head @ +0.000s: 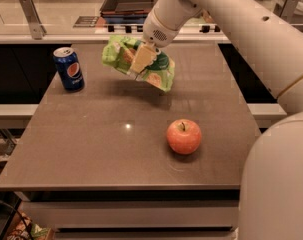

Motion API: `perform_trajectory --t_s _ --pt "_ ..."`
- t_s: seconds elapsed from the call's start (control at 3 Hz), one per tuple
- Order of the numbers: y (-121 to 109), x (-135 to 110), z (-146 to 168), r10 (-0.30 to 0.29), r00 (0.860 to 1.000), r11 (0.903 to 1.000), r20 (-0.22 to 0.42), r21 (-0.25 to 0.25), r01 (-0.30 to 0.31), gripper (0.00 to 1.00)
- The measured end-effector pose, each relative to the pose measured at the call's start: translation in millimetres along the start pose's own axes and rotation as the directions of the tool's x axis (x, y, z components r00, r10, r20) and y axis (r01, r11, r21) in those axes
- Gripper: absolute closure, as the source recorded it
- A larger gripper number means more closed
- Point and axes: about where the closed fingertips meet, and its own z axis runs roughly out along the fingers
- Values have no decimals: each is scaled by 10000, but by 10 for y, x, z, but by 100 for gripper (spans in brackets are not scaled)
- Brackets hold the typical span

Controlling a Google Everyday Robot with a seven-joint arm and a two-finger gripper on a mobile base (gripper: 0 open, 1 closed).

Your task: Move green rice chip bag near pepsi can

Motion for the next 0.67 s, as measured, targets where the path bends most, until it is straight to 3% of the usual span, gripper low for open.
perform_trajectory --t_s 0.33,0.67 --pt "120 -182 177 -280 9995 9984 136 -487 286 100" --pt "287 -365 278 -431 9991 9974 64 -583 434 100"
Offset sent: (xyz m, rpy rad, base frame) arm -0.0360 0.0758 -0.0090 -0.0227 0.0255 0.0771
